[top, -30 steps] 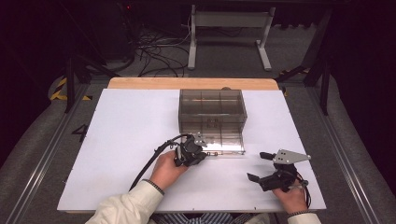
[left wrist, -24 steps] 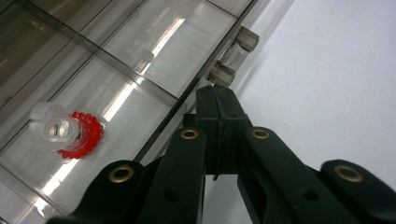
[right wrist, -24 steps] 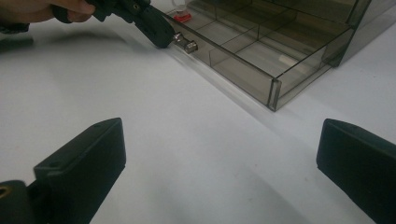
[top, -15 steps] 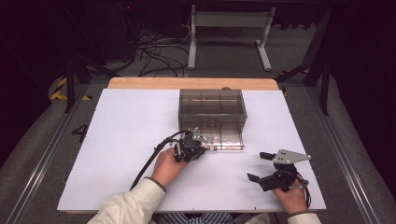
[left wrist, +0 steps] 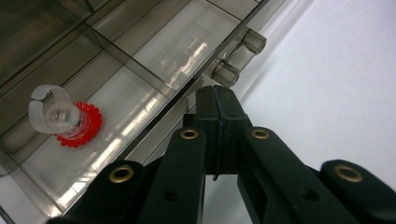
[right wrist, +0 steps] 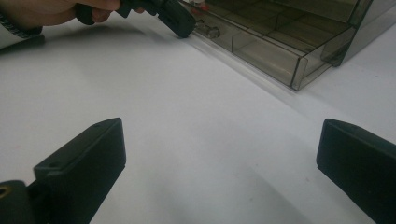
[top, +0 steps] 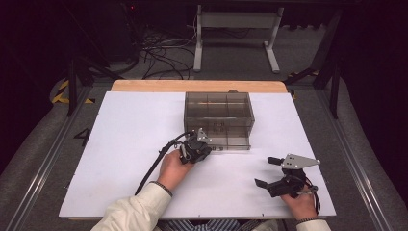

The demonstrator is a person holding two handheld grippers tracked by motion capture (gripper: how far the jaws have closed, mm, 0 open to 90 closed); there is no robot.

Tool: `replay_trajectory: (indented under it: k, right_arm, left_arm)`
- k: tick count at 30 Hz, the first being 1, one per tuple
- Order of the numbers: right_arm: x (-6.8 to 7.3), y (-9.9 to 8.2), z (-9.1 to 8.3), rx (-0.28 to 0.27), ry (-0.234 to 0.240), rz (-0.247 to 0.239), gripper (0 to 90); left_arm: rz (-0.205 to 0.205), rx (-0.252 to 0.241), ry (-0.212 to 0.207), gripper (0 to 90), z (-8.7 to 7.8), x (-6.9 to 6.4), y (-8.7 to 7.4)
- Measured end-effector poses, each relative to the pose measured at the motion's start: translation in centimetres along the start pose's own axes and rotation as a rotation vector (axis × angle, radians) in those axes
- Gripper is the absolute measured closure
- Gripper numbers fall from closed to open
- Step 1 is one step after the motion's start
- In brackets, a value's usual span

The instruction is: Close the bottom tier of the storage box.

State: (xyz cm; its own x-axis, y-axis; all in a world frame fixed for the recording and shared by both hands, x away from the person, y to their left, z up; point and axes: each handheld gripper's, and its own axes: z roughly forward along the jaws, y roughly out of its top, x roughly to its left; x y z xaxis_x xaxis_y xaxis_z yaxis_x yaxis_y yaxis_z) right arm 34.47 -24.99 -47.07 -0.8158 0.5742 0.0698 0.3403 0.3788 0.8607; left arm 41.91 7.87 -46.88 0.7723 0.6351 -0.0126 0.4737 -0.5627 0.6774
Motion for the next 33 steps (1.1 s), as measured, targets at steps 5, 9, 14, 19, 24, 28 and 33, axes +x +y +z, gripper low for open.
replay_trajectory:
  k: [5, 9, 14, 19, 24, 28, 33]
  right_arm:
    - [0.0, 0.0, 0.0, -0.001, 0.001, 0.001, 2.0]
    - [0.0, 0.0, 0.0, -0.001, 0.003, 0.0, 1.9]
    - [0.0, 0.0, 0.0, -0.001, 0.004, -0.002, 2.0]
    - [0.0, 0.0, 0.0, 0.0, 0.004, -0.002, 1.9]
    - [0.0, 0.0, 0.0, 0.002, 0.004, -0.003, 2.0]
    - [0.0, 0.0, 0.0, 0.001, 0.004, -0.002, 2.0]
    - [0.0, 0.0, 0.0, 0.001, 0.005, -0.002, 1.9]
  left_arm:
    - [-0.013, -0.013, 0.018, 89.8, 0.3, 0.3, 0.1]
    - [-0.022, -0.027, 0.029, 89.8, 0.4, 0.6, 0.1]
    - [-0.033, -0.037, 0.04, 89.8, 0.6, 0.9, 0.2]
    - [-0.044, -0.048, 0.057, 89.8, 0.7, 1.1, 0.2]
    - [-0.059, -0.058, 0.071, 89.8, 0.9, 1.5, 0.3]
    - [-0.071, -0.065, 0.084, 89.8, 0.9, 1.7, 0.3]
    - [-0.085, -0.074, 0.09, 89.8, 0.9, 2.0, 0.3]
